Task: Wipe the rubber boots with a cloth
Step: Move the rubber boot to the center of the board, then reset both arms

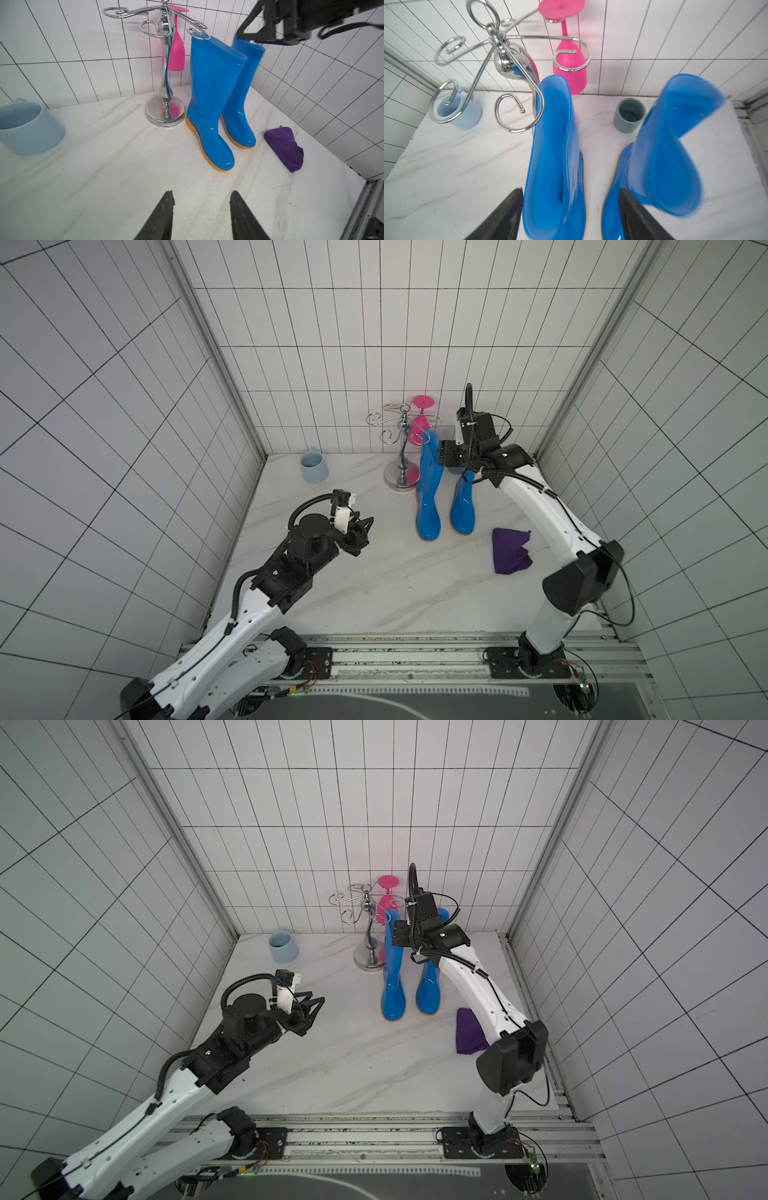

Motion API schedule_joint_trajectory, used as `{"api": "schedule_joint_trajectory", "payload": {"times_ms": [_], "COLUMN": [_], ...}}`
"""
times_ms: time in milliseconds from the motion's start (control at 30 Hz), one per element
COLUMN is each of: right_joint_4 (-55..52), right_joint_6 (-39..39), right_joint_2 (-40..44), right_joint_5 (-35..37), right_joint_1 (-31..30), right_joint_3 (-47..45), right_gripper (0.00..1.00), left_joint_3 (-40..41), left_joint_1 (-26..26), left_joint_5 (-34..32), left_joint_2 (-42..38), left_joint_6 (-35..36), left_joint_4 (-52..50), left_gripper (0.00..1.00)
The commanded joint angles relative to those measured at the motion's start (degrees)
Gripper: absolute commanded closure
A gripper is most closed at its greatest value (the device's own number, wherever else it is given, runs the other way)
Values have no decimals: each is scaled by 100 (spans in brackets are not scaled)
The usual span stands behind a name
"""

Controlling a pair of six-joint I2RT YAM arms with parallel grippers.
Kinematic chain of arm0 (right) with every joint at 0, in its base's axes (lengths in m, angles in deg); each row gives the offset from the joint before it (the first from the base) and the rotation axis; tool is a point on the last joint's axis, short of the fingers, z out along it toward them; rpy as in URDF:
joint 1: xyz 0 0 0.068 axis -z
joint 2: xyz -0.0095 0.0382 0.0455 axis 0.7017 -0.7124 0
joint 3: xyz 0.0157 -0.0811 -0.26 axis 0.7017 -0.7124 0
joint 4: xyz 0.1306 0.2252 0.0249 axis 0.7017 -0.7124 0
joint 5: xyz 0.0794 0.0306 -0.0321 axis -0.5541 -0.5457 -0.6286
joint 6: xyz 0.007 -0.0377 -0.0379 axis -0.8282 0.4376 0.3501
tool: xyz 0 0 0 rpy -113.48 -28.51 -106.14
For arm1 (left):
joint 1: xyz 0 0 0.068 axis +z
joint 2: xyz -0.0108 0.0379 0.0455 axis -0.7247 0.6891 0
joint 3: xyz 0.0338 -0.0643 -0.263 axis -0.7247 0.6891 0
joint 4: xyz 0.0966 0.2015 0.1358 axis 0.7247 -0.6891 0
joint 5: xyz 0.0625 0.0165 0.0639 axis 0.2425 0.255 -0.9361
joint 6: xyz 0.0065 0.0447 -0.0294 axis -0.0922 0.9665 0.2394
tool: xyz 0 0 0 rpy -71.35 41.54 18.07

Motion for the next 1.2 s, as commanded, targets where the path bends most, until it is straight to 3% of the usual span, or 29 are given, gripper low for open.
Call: {"api": "schedule_joint_trajectory", "payload": {"times_ms": [0, 233, 433, 533, 600, 767, 867, 1000, 1167], "right_joint_4": [579, 2586, 4496, 5565, 5877, 8326, 9079, 10402, 10884], "right_joint_6": [160, 110, 316, 766, 1062, 1576, 1674, 1780, 1783], "right_joint_2": [1050, 2627, 2737, 2343, 2052, 1937, 1849, 1618, 1144], "right_joint_5": [191, -477, -370, -291, -219, -32, -76, 49, 116], "right_joint_1": [287, 1509, 2235, 2270, 2284, 2295, 2290, 2260, 2249], "right_joint_3": [-1378, -4625, -6362, -6868, -6954, -8143, -8469, -9055, -9142], "right_gripper": [26, 22, 18, 14, 15, 14, 15, 15, 15], "left_joint_3": [-214, -87, -35, -43, -79, 61, 631, 1326, 1707], "left_joint_1": [58, 167, 393, 593, 679, 733, 734, 767, 1028], "left_joint_5": [-434, -808, -964, -883, -943, -1725, -2036, -3051, -3743], "left_joint_2": [-20, -194, -307, -264, -162, 44, -90, -237, 166], "left_joint_6": [-156, -446, -494, -476, -453, 33, 342, 327, 265], "left_joint_4": [-115, -315, -461, -464, -503, -508, 259, 1190, 2005], "left_gripper": [51, 37, 25, 2, 2, 2, 2, 2, 2]}}
